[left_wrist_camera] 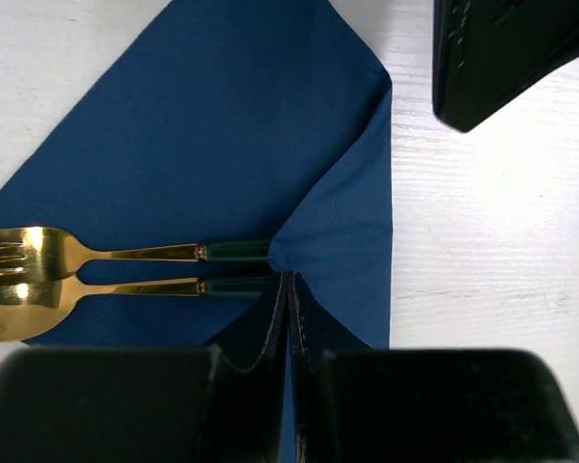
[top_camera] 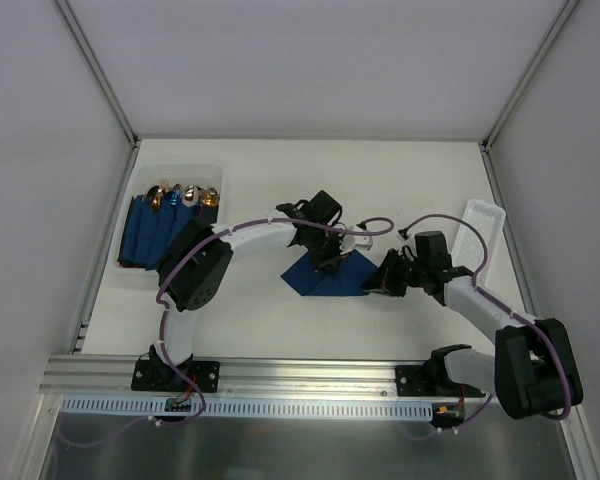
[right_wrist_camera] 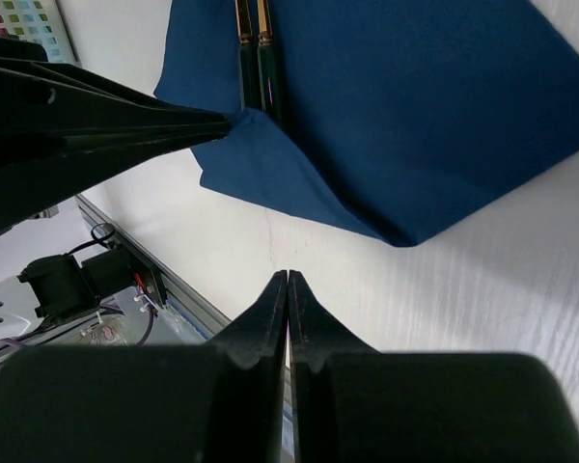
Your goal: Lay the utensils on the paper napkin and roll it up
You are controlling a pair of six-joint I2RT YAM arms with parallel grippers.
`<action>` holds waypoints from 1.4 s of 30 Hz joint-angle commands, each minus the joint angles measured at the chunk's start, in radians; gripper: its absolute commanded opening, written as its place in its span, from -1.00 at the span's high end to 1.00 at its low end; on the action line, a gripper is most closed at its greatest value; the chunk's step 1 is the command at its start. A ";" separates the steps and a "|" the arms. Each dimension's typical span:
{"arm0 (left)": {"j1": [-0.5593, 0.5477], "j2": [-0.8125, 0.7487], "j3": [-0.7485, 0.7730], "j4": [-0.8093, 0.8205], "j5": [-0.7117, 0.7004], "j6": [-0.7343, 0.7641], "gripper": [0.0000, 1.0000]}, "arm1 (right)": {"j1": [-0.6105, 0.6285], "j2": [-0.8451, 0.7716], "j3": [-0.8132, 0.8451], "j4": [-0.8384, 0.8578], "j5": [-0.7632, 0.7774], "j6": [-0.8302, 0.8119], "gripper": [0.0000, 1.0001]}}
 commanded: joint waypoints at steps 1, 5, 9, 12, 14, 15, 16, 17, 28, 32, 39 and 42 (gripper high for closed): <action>0.017 0.004 0.039 -0.002 0.033 0.017 1.00 | 0.020 0.044 -0.005 0.134 -0.014 0.041 0.94; 0.020 0.009 0.039 -0.002 0.030 0.013 1.00 | 0.037 0.102 0.002 0.197 -0.023 0.060 0.95; 0.028 0.015 0.043 -0.002 0.031 0.008 1.00 | 0.057 0.159 0.016 0.257 -0.032 0.090 0.96; 0.033 0.019 0.045 -0.002 0.028 0.007 1.00 | 0.072 0.200 0.028 0.293 -0.037 0.102 0.96; 0.037 0.022 0.047 -0.002 0.025 0.007 1.00 | 0.086 0.228 0.039 0.305 -0.032 0.108 0.98; 0.037 0.024 0.048 -0.002 0.025 0.007 1.00 | 0.089 0.239 0.042 0.305 -0.029 0.108 0.98; 0.040 0.024 0.050 -0.003 0.022 0.004 1.00 | 0.094 0.248 0.045 0.306 -0.026 0.107 0.98; 0.040 0.025 0.050 -0.002 0.021 0.002 1.00 | 0.097 0.256 0.048 0.306 -0.025 0.105 0.99; 0.085 -0.077 0.067 -0.002 0.008 -0.110 0.32 | 0.108 0.354 0.050 0.305 0.026 0.103 1.00; 0.102 -0.166 0.008 -0.005 0.073 -0.165 0.27 | 0.108 0.366 0.047 0.305 0.044 0.110 1.00; 0.102 -0.242 -0.136 -0.007 0.247 -0.295 0.47 | 0.108 0.375 0.045 0.306 0.055 0.123 1.00; 0.100 -0.202 -0.147 -0.003 0.317 -0.387 0.56 | 0.109 0.377 0.050 0.306 0.052 0.130 1.00</action>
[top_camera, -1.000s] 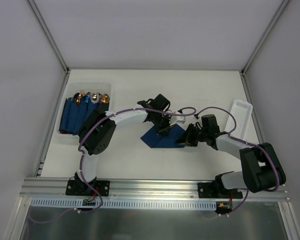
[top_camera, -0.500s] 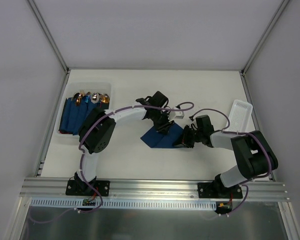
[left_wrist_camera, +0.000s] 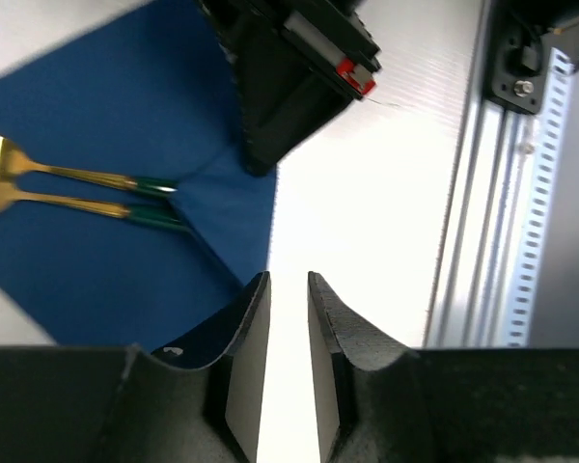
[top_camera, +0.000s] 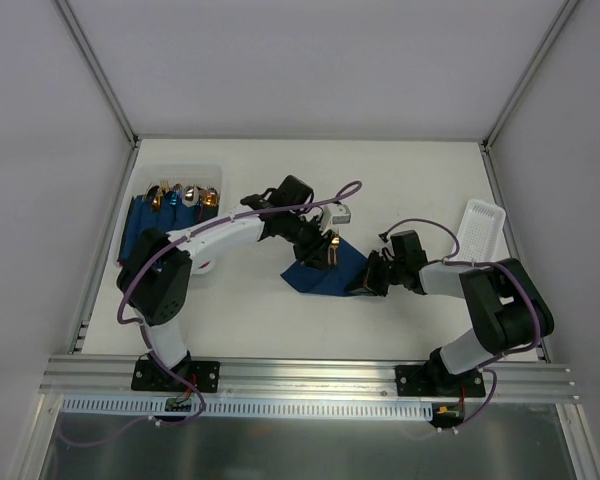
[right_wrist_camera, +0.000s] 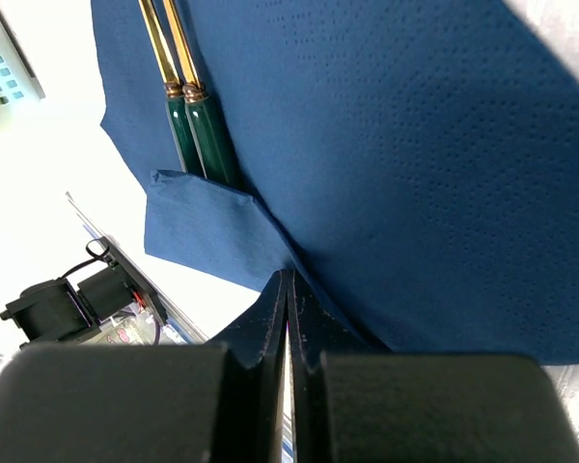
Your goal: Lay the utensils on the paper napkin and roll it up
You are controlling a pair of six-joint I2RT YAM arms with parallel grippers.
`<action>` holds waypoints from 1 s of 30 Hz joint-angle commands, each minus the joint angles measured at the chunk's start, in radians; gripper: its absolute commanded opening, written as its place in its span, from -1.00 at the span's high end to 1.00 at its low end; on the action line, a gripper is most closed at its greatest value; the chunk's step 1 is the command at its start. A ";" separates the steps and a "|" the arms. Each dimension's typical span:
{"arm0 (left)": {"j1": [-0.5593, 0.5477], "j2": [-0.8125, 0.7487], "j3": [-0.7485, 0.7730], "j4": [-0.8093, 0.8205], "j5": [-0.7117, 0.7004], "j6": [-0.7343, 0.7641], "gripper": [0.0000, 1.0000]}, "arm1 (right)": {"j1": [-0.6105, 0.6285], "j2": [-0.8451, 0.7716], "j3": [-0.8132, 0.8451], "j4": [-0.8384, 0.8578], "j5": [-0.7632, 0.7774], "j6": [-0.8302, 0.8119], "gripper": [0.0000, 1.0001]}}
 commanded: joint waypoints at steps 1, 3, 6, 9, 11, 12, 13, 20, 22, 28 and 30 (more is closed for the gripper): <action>-0.007 0.044 -0.033 -0.001 0.142 -0.132 0.56 | 0.005 0.012 0.026 0.013 0.035 0.006 1.00; -0.009 0.065 -0.040 0.011 0.149 -0.150 0.58 | 0.004 0.013 0.029 0.012 0.032 0.010 1.00; -0.016 0.097 -0.040 0.033 0.123 -0.189 0.56 | 0.005 0.007 0.031 0.012 0.032 0.012 1.00; -0.036 0.129 -0.033 0.053 0.086 -0.226 0.56 | 0.005 0.003 0.029 0.012 0.032 0.015 1.00; -0.051 0.140 -0.030 0.056 0.046 -0.235 0.56 | 0.004 0.001 0.028 0.010 0.031 0.015 1.00; -0.062 0.156 -0.028 0.061 0.038 -0.239 0.56 | 0.004 -0.002 0.026 0.010 0.031 0.015 1.00; -0.065 0.163 -0.022 0.064 0.031 -0.253 0.56 | 0.005 -0.002 0.025 0.010 0.031 0.015 1.00; -0.044 0.240 0.001 0.065 -0.002 -0.290 0.61 | 0.004 -0.002 0.028 0.000 0.032 0.004 1.00; -0.033 0.254 0.001 0.065 0.004 -0.311 0.61 | 0.004 0.001 0.028 -0.003 0.032 0.003 1.00; 0.005 0.274 -0.008 0.067 0.021 -0.330 0.63 | 0.004 0.010 0.029 -0.003 0.031 -0.002 1.00; 0.011 0.281 -0.008 0.068 0.050 -0.332 0.63 | 0.005 0.012 0.031 -0.005 0.032 -0.002 1.00</action>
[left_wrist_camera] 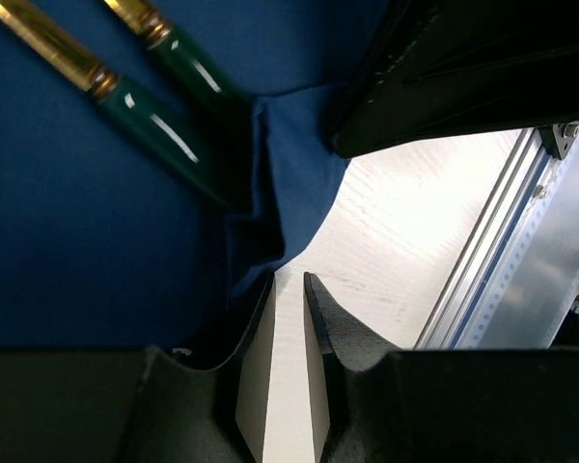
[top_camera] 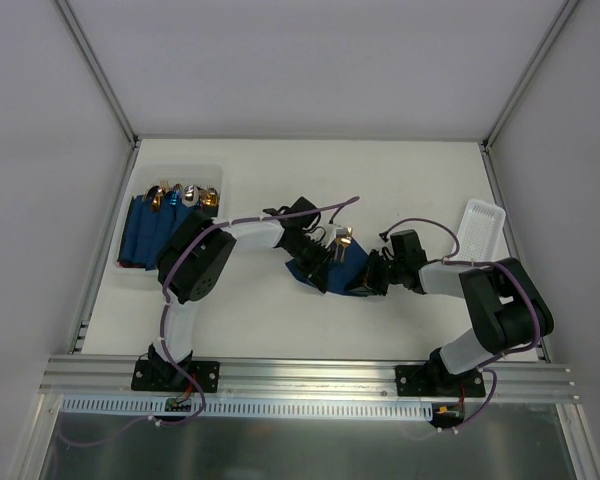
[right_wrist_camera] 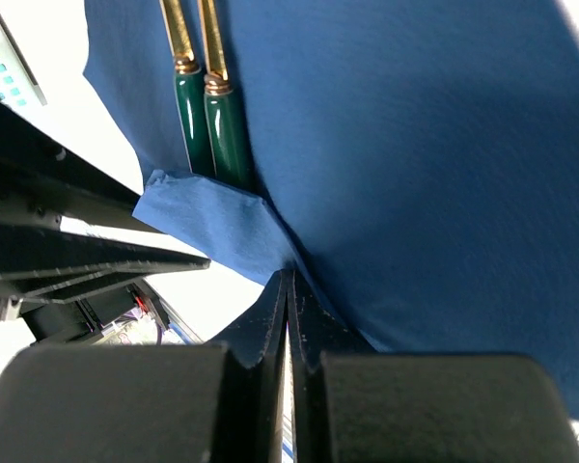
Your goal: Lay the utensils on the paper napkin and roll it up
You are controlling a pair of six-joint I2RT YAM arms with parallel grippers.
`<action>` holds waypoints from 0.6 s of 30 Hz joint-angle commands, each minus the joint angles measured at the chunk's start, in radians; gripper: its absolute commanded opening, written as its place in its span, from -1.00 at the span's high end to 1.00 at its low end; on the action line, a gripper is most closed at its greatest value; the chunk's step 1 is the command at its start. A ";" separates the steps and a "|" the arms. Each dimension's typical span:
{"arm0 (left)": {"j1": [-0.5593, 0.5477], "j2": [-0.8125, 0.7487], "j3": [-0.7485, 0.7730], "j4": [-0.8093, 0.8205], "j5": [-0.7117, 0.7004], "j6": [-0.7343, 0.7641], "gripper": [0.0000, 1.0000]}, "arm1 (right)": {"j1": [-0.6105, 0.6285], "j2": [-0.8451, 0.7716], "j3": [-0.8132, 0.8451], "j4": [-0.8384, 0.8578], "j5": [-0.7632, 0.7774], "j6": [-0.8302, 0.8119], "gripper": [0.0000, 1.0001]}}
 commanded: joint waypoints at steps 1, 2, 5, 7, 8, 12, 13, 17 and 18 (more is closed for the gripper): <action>0.016 0.013 0.018 0.007 0.041 -0.021 0.63 | 0.005 0.011 0.026 -0.009 0.026 -0.018 1.00; 0.018 0.014 0.017 0.010 0.053 -0.021 0.63 | 0.004 0.011 0.027 -0.009 0.028 -0.018 1.00; 0.019 0.001 0.009 0.013 0.099 -0.018 0.61 | 0.004 0.008 0.026 -0.015 0.032 -0.024 1.00; 0.019 -0.018 0.007 0.015 0.127 -0.018 0.60 | 0.004 0.008 0.026 -0.018 0.032 -0.024 1.00; 0.019 -0.025 0.007 0.015 0.134 -0.018 0.59 | 0.005 0.008 0.026 -0.018 0.034 -0.027 1.00; 0.019 -0.044 0.015 0.018 0.150 -0.024 0.58 | 0.004 0.008 0.024 -0.020 0.034 -0.030 1.00; 0.019 -0.042 0.018 0.018 0.150 -0.028 0.58 | 0.004 0.009 0.024 -0.021 0.034 -0.032 1.00; 0.029 -0.019 0.034 0.019 0.154 -0.041 0.58 | 0.004 0.008 0.027 -0.028 0.034 -0.033 1.00; 0.038 -0.013 0.037 0.021 0.153 -0.044 0.58 | 0.004 0.008 0.029 -0.031 0.034 -0.033 1.00</action>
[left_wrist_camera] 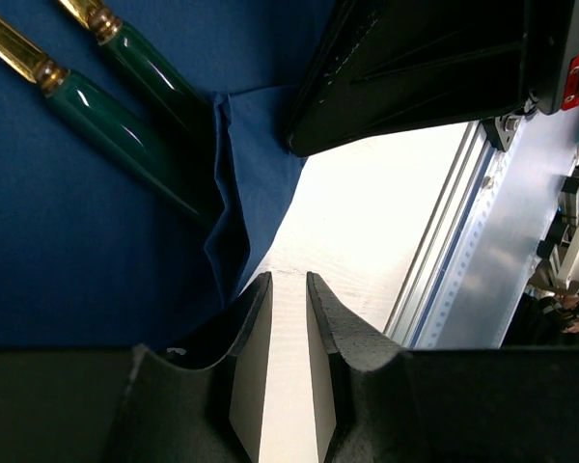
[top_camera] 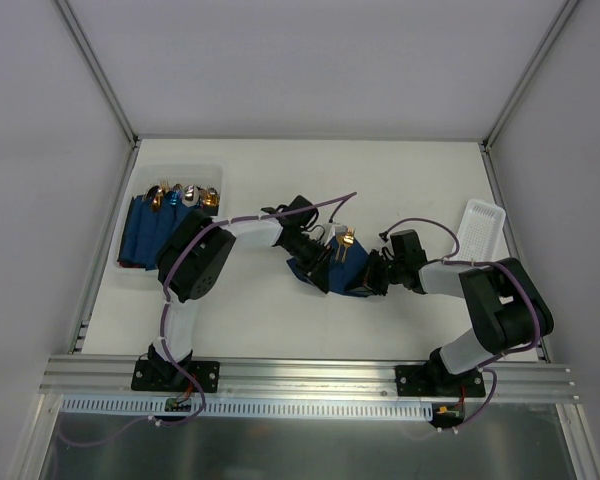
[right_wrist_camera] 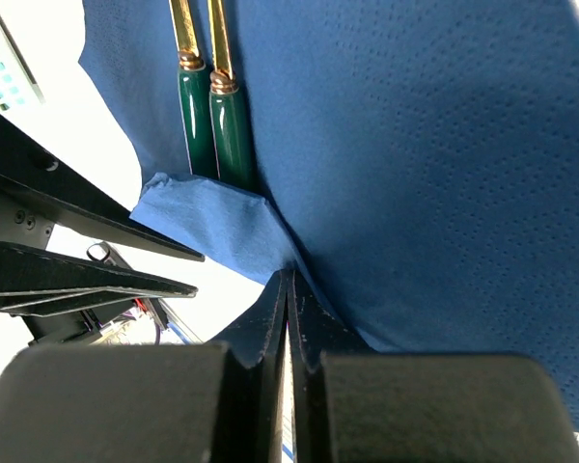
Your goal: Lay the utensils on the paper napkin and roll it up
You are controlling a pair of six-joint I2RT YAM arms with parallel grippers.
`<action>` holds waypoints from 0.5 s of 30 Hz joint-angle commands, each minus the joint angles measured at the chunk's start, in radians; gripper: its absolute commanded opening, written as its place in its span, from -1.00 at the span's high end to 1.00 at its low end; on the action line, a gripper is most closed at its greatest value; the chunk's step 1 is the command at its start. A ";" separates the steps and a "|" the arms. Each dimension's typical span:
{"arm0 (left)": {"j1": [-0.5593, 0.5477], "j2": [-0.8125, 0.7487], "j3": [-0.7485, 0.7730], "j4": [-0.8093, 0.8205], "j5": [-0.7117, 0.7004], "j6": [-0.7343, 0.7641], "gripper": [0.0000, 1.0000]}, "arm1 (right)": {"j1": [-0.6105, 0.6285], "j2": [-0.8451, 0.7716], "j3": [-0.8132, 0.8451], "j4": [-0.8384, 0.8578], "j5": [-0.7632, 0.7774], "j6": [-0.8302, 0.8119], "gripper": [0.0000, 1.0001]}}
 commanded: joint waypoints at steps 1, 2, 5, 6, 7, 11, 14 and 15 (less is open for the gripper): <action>0.022 -0.016 0.039 0.011 0.045 -0.024 0.58 | 0.004 0.005 0.028 -0.034 0.034 -0.032 1.00; 0.027 -0.011 0.040 0.014 0.052 -0.027 0.58 | 0.004 0.005 0.030 -0.036 0.038 -0.033 1.00; 0.045 -0.007 0.044 0.023 0.057 -0.033 0.59 | 0.004 0.008 0.033 -0.042 0.039 -0.038 1.00; 0.048 -0.004 0.044 0.025 0.057 -0.033 0.59 | 0.002 0.010 0.033 -0.042 0.039 -0.040 1.00; 0.054 -0.004 0.044 0.026 0.057 -0.035 0.59 | 0.002 0.011 0.034 -0.042 0.037 -0.040 1.00; 0.059 0.018 0.042 0.033 0.054 -0.038 0.59 | 0.002 0.017 0.036 -0.042 0.037 -0.041 1.00; 0.059 0.042 0.037 0.033 0.039 -0.041 0.59 | 0.004 0.017 0.036 -0.042 0.037 -0.041 1.00; 0.059 0.050 0.031 0.033 0.034 -0.039 0.59 | 0.002 0.019 0.036 -0.042 0.037 -0.041 1.00</action>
